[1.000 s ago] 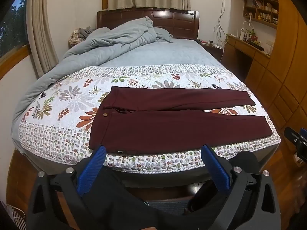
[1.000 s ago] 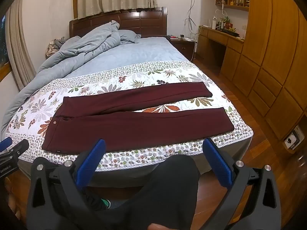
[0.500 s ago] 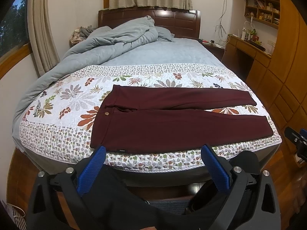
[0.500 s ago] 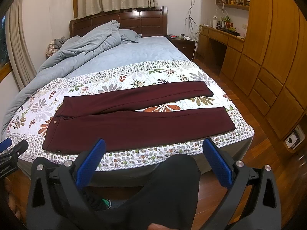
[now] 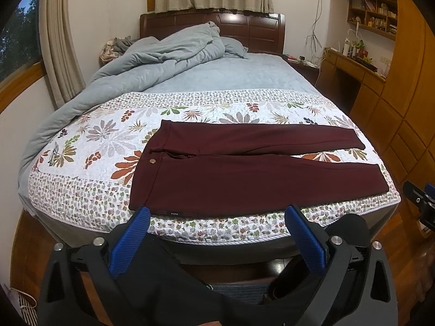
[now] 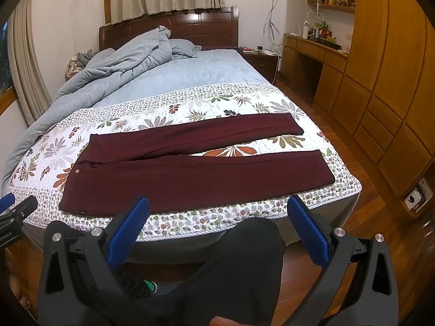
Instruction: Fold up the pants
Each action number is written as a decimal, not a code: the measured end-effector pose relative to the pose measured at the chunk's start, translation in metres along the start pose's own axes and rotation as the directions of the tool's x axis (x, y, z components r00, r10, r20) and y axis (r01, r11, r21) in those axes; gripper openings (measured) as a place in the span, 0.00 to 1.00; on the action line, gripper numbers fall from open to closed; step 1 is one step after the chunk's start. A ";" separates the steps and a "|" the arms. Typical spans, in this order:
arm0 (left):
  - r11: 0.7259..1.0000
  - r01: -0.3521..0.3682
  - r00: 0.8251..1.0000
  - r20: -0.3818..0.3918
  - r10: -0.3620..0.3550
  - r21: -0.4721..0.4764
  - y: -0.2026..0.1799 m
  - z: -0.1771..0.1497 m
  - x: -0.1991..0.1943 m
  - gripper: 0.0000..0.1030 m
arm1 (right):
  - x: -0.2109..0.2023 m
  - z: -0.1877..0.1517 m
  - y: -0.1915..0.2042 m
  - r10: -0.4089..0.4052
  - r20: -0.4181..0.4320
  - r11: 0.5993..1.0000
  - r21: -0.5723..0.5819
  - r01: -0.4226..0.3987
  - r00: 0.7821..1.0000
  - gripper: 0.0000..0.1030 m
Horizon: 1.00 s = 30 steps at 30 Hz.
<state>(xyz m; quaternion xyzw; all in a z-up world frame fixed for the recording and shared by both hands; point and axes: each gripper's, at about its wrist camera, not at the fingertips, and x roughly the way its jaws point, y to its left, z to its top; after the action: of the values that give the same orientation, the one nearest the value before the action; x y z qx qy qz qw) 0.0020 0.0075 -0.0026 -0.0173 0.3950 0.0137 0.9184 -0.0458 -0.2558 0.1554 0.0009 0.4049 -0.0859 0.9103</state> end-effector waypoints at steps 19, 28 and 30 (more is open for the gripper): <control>1.000 -0.003 1.000 -0.012 0.003 0.004 -0.005 0.000 0.005 0.97 | 0.007 -0.001 -0.002 0.001 -0.012 1.000 0.005 -0.001 1.000 0.98; 1.000 -0.002 1.000 -0.008 0.002 0.000 -0.003 -0.001 0.003 0.97 | 0.007 -0.001 -0.002 0.002 -0.012 1.000 0.005 -0.002 1.000 0.98; 1.000 -0.004 1.000 -0.007 0.004 0.000 -0.003 -0.001 0.003 0.97 | 0.007 -0.001 -0.002 0.002 -0.010 1.000 0.004 -0.002 1.000 0.98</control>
<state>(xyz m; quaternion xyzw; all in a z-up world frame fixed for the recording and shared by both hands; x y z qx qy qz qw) 0.0035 0.0044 -0.0049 -0.0167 0.3984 0.0154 0.9169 -0.0424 -0.2591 0.1494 0.0039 0.4092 -0.0857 0.9084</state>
